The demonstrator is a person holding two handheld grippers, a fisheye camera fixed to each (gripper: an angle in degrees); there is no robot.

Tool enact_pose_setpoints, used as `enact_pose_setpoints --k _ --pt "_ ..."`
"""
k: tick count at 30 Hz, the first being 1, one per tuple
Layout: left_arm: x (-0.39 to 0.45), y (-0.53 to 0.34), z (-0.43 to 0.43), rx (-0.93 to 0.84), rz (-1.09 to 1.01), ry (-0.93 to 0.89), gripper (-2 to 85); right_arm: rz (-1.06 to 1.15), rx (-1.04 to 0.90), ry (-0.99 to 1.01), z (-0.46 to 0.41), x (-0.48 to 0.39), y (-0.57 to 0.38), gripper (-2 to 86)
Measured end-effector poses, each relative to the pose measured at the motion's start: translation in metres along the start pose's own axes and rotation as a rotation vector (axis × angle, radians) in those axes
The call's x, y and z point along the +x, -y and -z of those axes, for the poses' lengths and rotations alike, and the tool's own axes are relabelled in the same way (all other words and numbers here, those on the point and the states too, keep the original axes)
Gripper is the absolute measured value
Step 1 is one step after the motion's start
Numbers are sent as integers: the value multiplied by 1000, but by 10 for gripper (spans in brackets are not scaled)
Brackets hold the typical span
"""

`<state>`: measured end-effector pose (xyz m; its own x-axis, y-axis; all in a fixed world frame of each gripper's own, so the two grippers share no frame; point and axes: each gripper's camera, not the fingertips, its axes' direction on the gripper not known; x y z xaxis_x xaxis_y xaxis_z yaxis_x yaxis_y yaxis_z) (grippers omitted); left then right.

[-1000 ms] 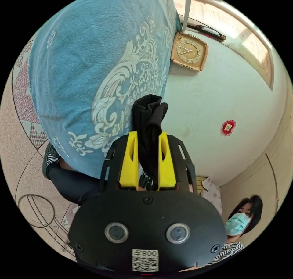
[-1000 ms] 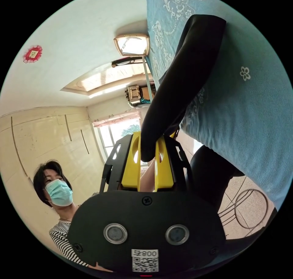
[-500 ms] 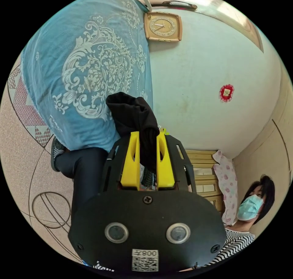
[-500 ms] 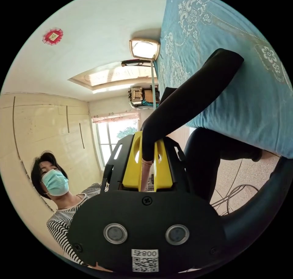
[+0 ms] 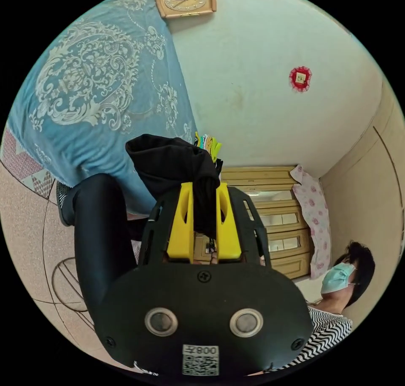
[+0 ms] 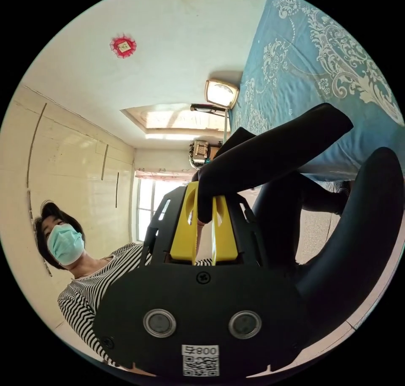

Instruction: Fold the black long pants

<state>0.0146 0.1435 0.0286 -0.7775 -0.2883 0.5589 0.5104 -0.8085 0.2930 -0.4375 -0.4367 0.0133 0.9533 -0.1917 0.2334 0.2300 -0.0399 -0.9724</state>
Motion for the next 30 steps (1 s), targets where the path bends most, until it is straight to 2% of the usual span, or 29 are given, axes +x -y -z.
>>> enact_pose_setpoints --k 6,9,14,20,24,30 --pt "80 103 -66 -168 -87 17 82 38 156 18 90 -42 -41 22" --pt "128 160 -125 -264 -146 29 82 70 256 16 151 -65 -50 17" --pt "221 257 -267 -435 -253 -12 82 168 436 -38 285 -124 -50 14" --pt "314 348 -409 -538 -341 -85 81 275 580 -152 428 -192 -35 13" --pt "338 394 -452 -561 -332 -115 81 294 626 -170 486 -205 -28 12" --pt "365 472 -492 -603 -310 -63 82 241 669 -162 539 -193 -16 9"
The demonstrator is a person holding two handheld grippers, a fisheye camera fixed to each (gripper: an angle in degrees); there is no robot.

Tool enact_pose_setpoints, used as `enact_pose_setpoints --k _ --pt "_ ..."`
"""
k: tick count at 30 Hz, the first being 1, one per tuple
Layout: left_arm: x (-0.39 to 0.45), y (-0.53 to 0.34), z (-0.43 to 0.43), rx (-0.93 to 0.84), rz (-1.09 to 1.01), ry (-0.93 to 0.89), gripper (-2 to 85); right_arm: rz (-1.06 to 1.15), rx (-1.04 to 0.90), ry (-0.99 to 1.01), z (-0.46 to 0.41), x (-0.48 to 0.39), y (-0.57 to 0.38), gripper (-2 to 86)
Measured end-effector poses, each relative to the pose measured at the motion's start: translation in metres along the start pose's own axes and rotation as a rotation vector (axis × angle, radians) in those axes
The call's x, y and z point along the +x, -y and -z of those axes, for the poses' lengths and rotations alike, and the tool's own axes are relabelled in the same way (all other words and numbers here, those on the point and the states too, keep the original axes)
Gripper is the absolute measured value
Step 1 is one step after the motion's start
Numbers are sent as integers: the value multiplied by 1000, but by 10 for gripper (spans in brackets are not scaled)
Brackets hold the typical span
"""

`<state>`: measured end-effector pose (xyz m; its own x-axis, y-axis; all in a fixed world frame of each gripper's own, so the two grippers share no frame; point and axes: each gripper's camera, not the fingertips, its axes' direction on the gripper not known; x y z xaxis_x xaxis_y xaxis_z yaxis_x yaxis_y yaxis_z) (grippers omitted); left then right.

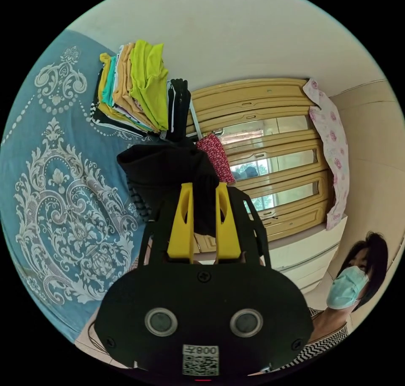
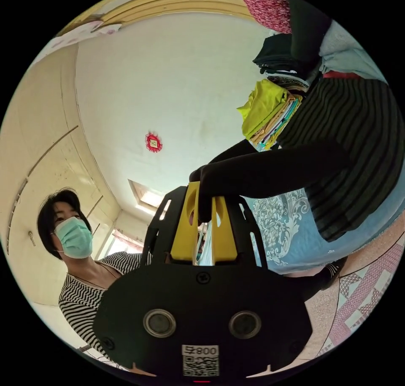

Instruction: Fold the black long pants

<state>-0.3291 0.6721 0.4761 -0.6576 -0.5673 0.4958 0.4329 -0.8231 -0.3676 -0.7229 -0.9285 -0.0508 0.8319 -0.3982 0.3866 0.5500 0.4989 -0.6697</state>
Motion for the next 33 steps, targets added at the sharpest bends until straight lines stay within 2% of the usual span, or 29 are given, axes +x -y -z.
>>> enact_pose_setpoints --k 3,10,12,14,18,20,23,28,33 --pt "19 49 -2 -36 -22 -10 82 -13 43 2 22 2 17 8" --pt "80 162 -36 -110 -149 -126 85 150 150 -108 96 -57 57 10" --pt "76 186 -50 -146 -161 -113 87 161 169 -170 107 -54 57 13" --pt "45 211 -71 -222 -99 0 87 94 176 -264 114 -17 50 19" --pt "-3 222 -69 -301 38 256 72 -158 164 -399 105 87 22 36" --pt "3 228 -37 -245 11 139 67 -224 174 -379 99 125 -1 48" --pt "34 236 0 -218 -70 162 50 -219 240 -319 109 133 -14 61" --pt "103 240 35 -160 -208 163 32 -188 230 -347 112 123 -14 79" --pt "166 242 18 -252 -356 288 16 -212 298 -327 138 117 -41 70"
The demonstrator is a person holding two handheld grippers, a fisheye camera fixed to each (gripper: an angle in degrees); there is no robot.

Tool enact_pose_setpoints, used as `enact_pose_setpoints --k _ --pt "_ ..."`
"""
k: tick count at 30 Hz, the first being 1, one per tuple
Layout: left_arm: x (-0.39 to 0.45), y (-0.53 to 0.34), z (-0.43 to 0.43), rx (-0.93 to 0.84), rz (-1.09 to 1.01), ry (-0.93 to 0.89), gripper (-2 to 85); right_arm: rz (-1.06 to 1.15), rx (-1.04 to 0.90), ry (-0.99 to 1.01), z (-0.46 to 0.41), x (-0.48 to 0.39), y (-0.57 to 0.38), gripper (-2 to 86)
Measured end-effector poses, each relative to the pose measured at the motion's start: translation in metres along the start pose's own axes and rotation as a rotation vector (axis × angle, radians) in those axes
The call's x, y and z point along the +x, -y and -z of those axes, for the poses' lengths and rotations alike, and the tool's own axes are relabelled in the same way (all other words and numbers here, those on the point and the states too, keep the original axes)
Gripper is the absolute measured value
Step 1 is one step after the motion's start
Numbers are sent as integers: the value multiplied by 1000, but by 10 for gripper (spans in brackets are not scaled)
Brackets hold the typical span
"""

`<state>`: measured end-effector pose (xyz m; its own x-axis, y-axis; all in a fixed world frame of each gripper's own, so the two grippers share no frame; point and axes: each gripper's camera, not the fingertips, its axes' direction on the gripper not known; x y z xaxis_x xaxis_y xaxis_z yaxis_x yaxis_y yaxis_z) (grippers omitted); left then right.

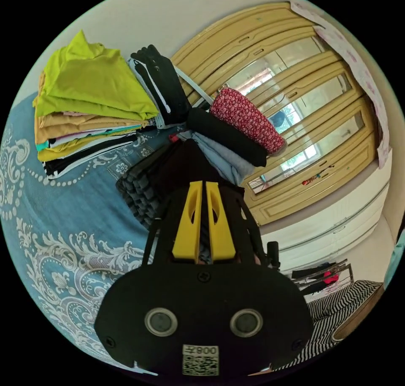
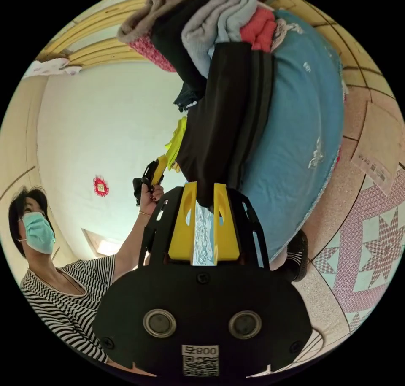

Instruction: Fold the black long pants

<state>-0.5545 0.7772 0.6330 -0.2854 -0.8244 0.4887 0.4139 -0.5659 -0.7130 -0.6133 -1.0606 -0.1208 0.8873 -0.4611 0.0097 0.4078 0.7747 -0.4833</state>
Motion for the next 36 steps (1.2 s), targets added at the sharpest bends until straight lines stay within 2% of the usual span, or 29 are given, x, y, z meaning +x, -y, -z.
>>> enact_pose_setpoints --k 2,5,8,11,13,18,20,22,25,26,30,36 --pt "22 13 -6 -57 -58 86 7 24 89 -28 27 -8 -7 55" --pt "31 26 -15 -109 -45 242 2 132 112 -86 34 -37 19 22" --pt "33 36 -20 -165 -41 332 0 244 93 -194 13 -64 70 7" --pt "50 41 -19 -180 -94 408 -1 253 28 -431 -27 -66 119 2" --pt "64 40 -17 -193 -146 453 -1 233 -41 -476 -53 -57 132 1" --pt "90 28 23 -129 -142 400 0 236 -8 -506 -71 -57 115 0" --pt "106 11 45 -64 -160 362 0 288 30 -478 -69 -72 93 0" --pt "112 2 47 -72 -169 385 0 342 50 -476 -77 -85 73 0" --pt "113 0 25 -214 -180 490 0 366 -58 -521 -125 -83 58 0" --pt "118 -1 28 -205 -182 491 0 346 -122 -573 -149 -72 59 0" --pt "140 -17 59 -141 -180 451 0 306 -117 -568 -173 -61 60 0" --pt "169 -105 112 -134 -197 407 0 335 -124 -659 -222 -53 47 1"
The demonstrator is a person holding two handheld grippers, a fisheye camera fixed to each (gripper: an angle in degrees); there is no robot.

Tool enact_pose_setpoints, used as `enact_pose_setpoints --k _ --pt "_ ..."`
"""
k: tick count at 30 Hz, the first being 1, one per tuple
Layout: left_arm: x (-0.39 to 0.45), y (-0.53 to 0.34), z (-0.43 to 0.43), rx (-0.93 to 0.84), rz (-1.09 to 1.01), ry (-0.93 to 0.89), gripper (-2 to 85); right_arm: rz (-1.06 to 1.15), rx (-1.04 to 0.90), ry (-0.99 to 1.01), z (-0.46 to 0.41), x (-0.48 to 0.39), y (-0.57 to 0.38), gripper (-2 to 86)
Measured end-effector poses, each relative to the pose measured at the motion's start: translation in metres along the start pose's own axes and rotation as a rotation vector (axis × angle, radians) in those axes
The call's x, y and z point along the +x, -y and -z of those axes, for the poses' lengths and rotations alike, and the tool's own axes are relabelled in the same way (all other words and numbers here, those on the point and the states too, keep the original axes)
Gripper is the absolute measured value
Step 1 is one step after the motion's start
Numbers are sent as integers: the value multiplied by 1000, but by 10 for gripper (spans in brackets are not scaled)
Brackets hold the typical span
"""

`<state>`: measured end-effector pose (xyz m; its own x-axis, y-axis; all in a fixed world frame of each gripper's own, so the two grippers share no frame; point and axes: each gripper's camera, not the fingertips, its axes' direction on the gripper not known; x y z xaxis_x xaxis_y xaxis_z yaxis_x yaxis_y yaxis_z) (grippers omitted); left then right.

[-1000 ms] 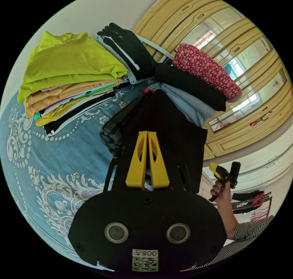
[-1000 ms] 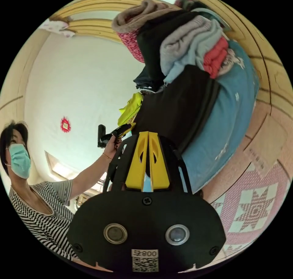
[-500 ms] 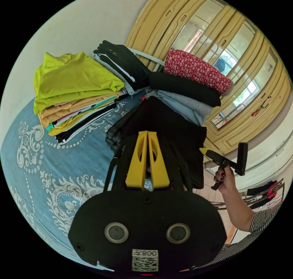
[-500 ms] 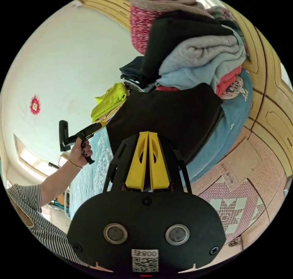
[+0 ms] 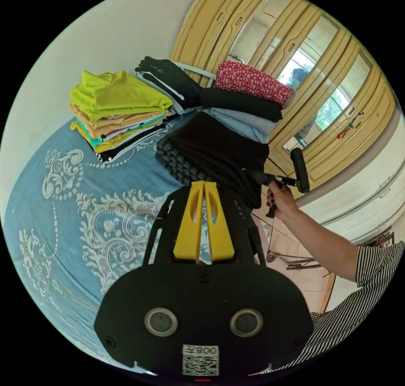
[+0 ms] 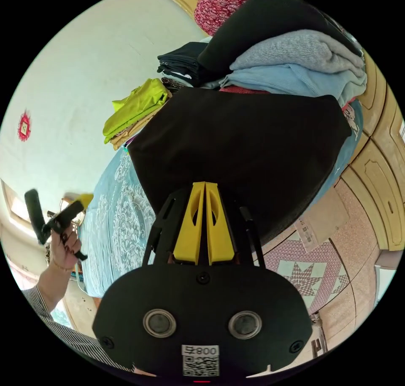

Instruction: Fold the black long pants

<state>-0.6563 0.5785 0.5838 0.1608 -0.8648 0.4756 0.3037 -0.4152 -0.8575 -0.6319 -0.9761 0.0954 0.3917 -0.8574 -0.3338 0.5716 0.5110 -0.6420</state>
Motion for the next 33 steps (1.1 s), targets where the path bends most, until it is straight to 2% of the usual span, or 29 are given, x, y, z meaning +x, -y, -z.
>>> enact_pose_setpoints --k 4,7,11,16,21,25,28,29,33 --pt "12 -82 34 -5 76 -42 1 4 -15 -72 -31 -23 -2 1" --pt "22 -153 70 21 123 -35 1 3 -34 -38 -31 -30 -15 1" --pt "44 -257 92 -77 138 107 2 91 58 79 -10 -60 -74 1" --pt "64 -343 79 -193 228 222 2 266 -30 110 -61 -132 -165 0" --pt "53 -351 39 -236 302 308 3 447 -232 -51 -187 -211 -201 1" --pt "25 -330 -22 -302 280 407 3 612 -425 -288 -314 -265 -234 1" --pt "-2 -322 -84 -375 229 469 2 762 -328 -432 -350 -290 -267 1" --pt "-15 -322 -113 -425 220 449 2 794 -274 -466 -363 -293 -281 1" --pt "-38 -324 -139 -392 145 331 2 835 -202 -519 -404 -294 -299 1"
